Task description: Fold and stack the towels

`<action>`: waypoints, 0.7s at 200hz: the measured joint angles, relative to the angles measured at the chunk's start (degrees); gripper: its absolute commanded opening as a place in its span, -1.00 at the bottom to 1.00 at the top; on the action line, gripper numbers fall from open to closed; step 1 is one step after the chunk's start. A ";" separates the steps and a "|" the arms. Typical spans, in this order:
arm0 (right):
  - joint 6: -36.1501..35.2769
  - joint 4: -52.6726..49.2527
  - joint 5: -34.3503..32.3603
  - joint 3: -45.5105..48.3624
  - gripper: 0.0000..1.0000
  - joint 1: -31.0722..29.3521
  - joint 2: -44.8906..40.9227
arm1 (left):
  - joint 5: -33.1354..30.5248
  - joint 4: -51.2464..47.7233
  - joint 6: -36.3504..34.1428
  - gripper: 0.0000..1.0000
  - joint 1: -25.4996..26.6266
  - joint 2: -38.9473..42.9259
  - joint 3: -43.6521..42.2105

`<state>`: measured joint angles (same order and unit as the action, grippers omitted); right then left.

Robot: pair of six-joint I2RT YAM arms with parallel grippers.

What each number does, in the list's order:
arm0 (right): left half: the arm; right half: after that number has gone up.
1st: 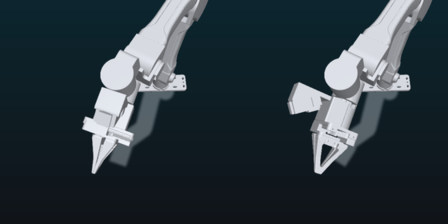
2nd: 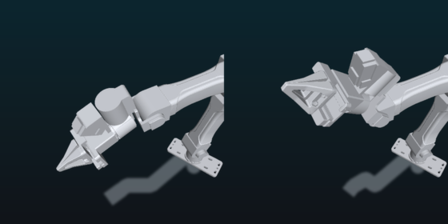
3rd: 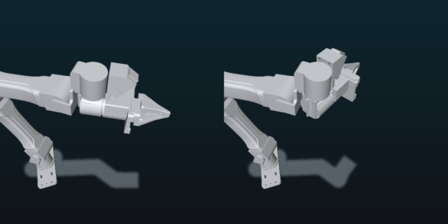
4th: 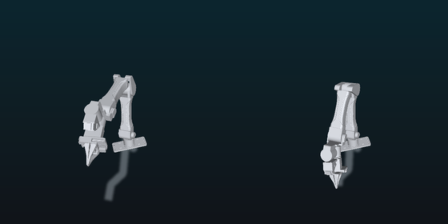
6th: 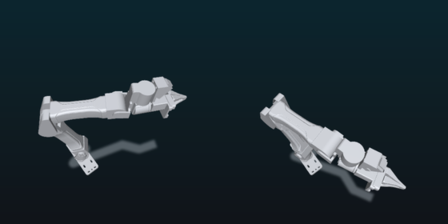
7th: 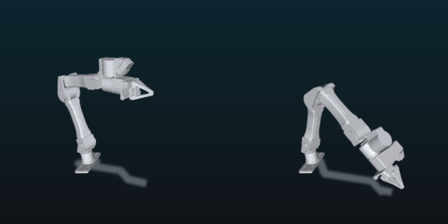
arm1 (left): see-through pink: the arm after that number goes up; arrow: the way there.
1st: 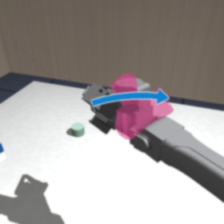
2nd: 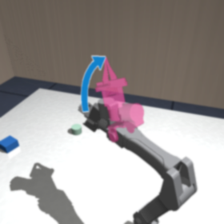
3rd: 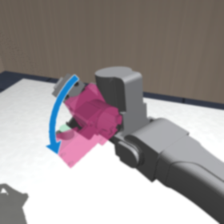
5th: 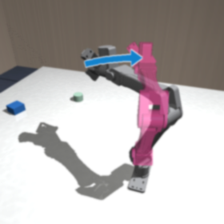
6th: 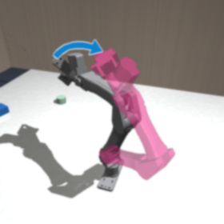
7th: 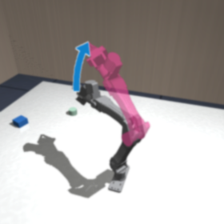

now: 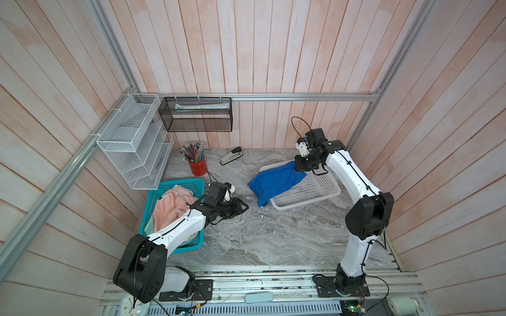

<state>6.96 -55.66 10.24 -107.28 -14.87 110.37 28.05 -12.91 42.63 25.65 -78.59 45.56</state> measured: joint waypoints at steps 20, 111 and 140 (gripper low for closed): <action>-0.39 2.93 0.13 6.84 -1.00 2.80 0.44 | 0.02 0.04 0.00 -0.23 -0.04 -0.55 0.00; -0.79 16.74 0.02 20.83 -1.00 2.29 5.60 | 0.00 -3.91 -2.64 -0.16 -0.35 -8.90 10.56; 0.61 18.95 0.20 25.33 -1.00 -4.02 4.31 | -0.02 -4.96 -4.87 -0.15 -1.11 -14.05 22.97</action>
<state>7.57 -36.71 10.44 -81.95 -18.90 114.67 28.03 -17.87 37.76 24.53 -92.64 68.53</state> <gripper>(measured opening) 0.067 0.424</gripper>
